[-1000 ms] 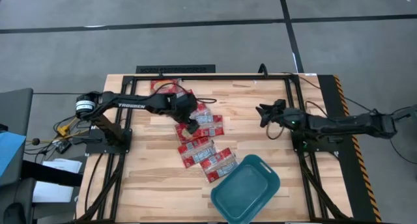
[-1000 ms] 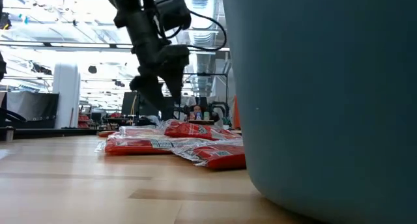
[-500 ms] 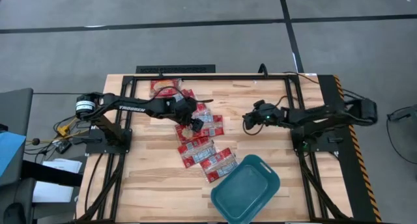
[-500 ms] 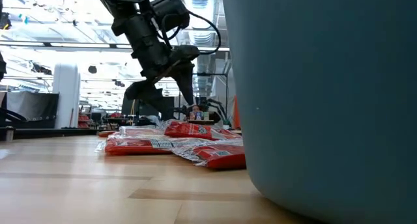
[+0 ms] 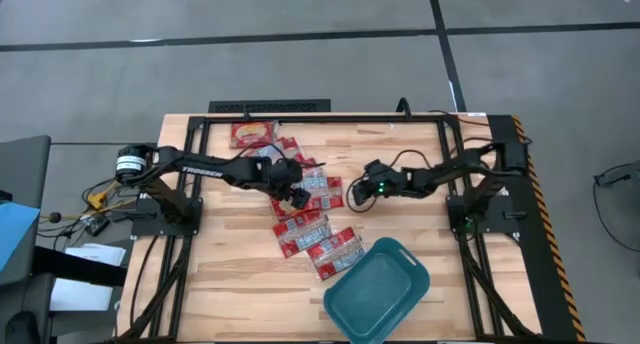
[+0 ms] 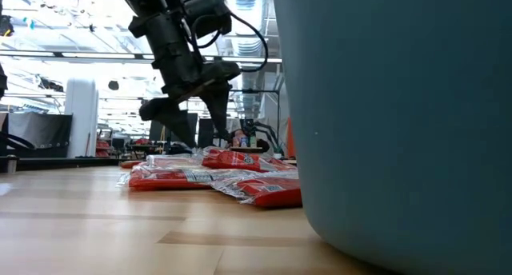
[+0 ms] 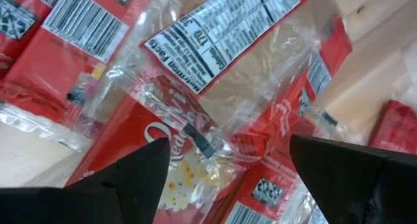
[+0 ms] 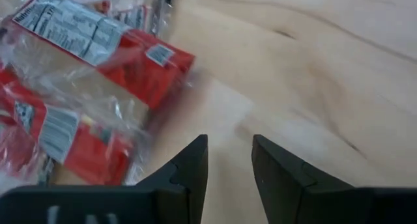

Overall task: Sort popcorn bags into baskets
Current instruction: Put the popcorn bag into the blue container

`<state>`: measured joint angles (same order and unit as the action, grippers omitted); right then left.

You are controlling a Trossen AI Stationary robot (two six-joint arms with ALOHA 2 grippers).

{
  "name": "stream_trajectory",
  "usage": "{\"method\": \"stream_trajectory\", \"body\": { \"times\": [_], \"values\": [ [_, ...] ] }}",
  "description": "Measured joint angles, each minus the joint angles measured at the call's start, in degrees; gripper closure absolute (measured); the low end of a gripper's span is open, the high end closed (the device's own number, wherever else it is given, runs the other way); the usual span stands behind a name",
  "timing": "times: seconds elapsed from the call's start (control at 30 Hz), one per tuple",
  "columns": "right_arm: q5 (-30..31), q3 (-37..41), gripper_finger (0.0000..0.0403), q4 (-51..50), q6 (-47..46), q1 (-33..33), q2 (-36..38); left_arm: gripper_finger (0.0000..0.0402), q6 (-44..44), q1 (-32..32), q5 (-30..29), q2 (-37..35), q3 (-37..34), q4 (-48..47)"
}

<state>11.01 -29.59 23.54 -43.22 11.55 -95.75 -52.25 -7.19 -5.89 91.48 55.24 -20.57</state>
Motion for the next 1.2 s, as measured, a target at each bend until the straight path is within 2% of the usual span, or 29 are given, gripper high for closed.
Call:
{"method": "stream_trajectory", "body": {
  "times": [0.2,0.53,0.73,0.9,1.03,1.2],
  "values": [
    [0.2,-4.4,0.0254,0.3,0.2,-0.6,-4.5,0.0098,0.1,0.1,-1.5,0.5,0.0,1.0],
    [-0.6,-6.3,0.0268,-0.2,0.3,-0.6,-5.7,0.0098,1.3,0.1,-1.3,3.3,-0.4,1.4],
    [-0.6,-6.3,0.0261,-0.3,0.2,-0.8,-5.8,0.0098,-3.1,0.3,1.5,5.9,-4.4,15.2],
    [-2.1,-6.3,0.0263,0.7,0.3,-0.9,-5.8,0.0102,-4.4,0.3,1.8,6.6,-5.6,18.8],
    [-2.7,-6.3,0.0272,1.1,1.0,-0.9,-5.9,0.013,-4.5,0.4,2.2,7.2,-5.6,20.9],
    [-2.8,-6.3,0.028,1.0,1.2,-0.9,-5.9,0.0209,-5.5,0.2,2.6,7.2,-5.7,21.2]
  ]
}}
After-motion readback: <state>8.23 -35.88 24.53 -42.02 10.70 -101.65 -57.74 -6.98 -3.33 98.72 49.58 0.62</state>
